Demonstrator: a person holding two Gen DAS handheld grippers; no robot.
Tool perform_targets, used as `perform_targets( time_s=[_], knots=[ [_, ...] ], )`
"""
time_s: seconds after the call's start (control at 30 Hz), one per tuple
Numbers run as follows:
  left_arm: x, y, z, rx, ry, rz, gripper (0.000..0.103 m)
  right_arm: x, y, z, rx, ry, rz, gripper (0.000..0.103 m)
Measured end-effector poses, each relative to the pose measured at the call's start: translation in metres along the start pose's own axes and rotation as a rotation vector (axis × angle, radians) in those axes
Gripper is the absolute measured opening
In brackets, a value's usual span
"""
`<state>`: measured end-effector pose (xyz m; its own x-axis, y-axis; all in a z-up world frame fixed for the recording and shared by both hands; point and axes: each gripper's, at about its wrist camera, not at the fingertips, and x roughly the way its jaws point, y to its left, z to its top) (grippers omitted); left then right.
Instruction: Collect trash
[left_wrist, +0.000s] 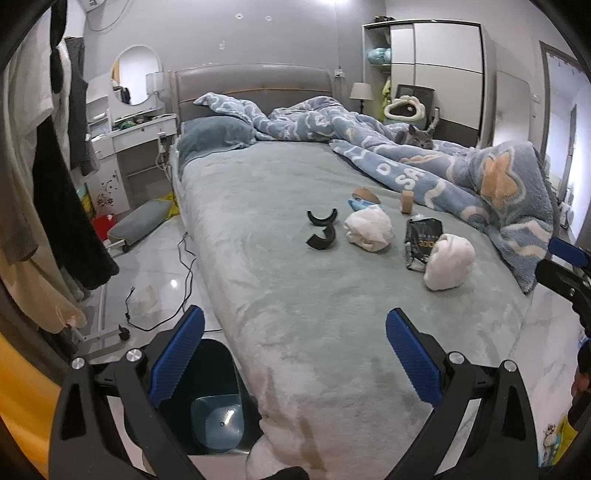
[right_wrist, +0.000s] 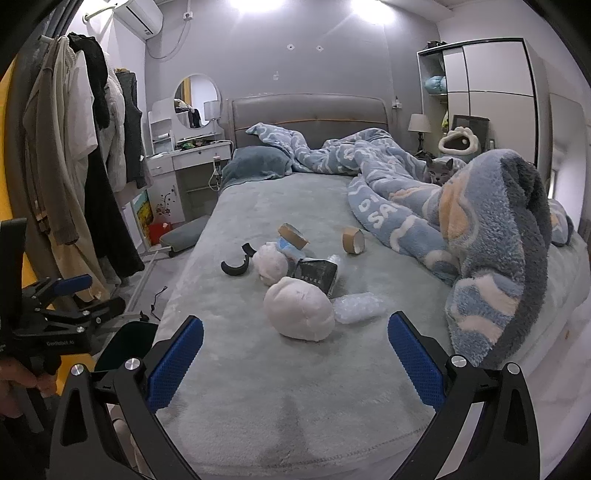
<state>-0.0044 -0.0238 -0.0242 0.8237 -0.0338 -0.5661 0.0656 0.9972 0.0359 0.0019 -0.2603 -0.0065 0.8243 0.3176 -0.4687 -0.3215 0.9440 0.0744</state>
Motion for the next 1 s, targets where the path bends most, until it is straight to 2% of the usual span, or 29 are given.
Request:
perform_targets(
  time_s=[0.47,0.67,0.83,1.0],
  knots=[
    [0.010,-0.005,0.020,0.036,-0.013,-0.125,0.098,0.014,-0.014,0.020,0.026,0.022,0.014,0.100],
    [0.025,-0.008,0.028,0.009,-0.005,-0.259,0.098,0.038,-0.032,0.026,0.068,0.080,0.034,0.096],
    [0.031,-0.028,0.034,0.062,-0.026,-0.337,0.098,0.053,-0.040,0.031,0.088,0.126,0.035,0.095],
    [0.046,-0.041,0.037,0.081,-0.001,-0.414,0.095,0.067,-0.050,0.037,0.104,0.160,0.032,0.095]
  ],
)
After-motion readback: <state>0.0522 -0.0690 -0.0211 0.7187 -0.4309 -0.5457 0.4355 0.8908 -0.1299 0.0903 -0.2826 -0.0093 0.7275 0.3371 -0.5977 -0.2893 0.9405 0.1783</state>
